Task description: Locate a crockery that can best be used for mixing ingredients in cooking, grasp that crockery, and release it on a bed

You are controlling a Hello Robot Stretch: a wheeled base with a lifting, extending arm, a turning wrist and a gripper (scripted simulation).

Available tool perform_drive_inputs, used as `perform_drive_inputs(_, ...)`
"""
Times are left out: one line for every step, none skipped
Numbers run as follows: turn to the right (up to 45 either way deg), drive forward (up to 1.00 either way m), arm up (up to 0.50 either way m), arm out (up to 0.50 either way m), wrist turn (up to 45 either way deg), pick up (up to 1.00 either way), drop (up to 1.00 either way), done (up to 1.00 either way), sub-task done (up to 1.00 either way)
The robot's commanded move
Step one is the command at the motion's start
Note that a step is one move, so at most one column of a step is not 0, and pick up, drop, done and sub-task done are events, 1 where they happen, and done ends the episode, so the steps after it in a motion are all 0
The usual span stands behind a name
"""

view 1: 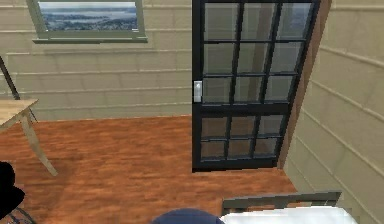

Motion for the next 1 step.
perform_drive_inputs(0.0, 0.05, 0.0, 0.0, 0.0, 0.0, 0.0, 0.0, 0.0)
